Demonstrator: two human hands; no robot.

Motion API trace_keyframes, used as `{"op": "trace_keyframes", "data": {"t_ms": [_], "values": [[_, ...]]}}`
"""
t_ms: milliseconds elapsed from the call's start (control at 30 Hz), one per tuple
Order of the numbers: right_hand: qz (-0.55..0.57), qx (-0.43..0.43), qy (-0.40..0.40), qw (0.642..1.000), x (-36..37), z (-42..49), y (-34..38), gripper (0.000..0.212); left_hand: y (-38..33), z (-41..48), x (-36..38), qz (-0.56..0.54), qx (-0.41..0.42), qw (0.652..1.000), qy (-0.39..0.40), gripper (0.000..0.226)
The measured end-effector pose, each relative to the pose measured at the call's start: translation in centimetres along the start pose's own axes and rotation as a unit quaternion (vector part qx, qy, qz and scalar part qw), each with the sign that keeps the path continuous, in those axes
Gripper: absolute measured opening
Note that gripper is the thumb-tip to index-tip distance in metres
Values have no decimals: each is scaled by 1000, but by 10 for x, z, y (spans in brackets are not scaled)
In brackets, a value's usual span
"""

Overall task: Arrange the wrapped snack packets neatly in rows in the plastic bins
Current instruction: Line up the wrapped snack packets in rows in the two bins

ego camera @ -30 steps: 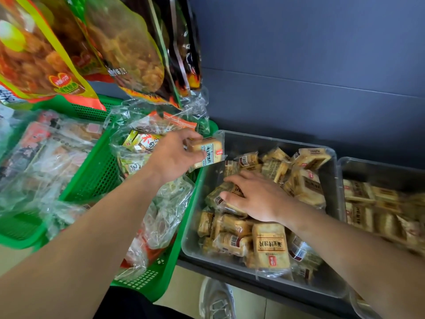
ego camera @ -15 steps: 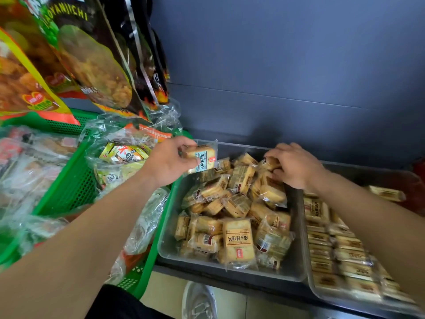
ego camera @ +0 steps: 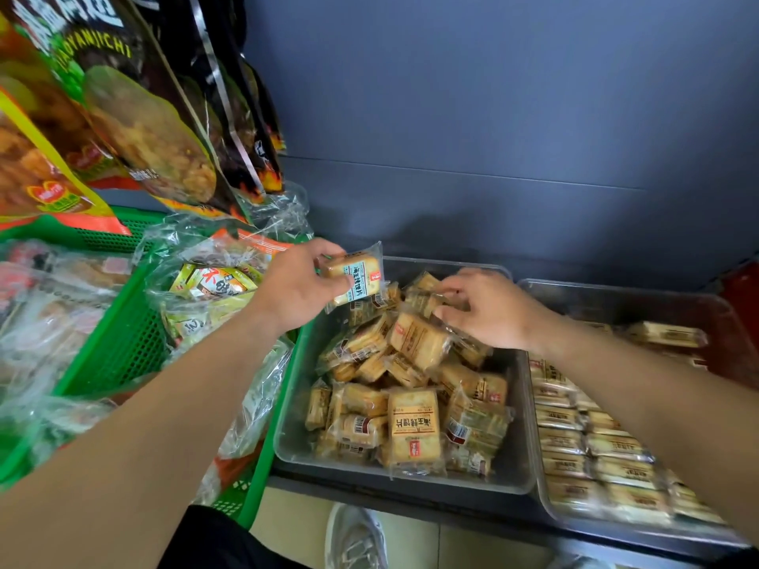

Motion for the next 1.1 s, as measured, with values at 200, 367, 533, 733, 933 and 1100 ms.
{"op": "trace_keyframes", "data": {"t_ms": [200, 367, 533, 733, 933, 1100], "values": [[36, 162, 90, 982, 25, 17, 2, 87, 7, -1, -5, -4, -5, 1000, 3, 30], [-5, 77, 53, 996, 40, 28, 20, 82, 11, 2, -4, -1, -5, 1000, 7, 36], [34, -63, 54, 996, 36, 27, 27, 47, 16, 7, -7, -10, -18, 1000, -6, 36], [-4, 94, -48, 994, 33, 54, 12, 45, 21, 9, -9, -13, -33, 999, -34, 33], [-60, 106, -39, 992, 46, 58, 21, 35, 26, 10, -15, -10, -39, 998, -43, 41], [-41, 92, -28, 995, 48, 62, 17, 70, 25, 10, -16, -24, -41, 998, -38, 39]]}}
Point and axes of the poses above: each hand's wrist, its own z-axis towards the middle knuckle, its own x-axis out of the palm, y = z × x, the point moved 1 cm from there along z, towards the middle knuckle, and after that the axes turned 6 degrees about -y, right-handed, at the moved point
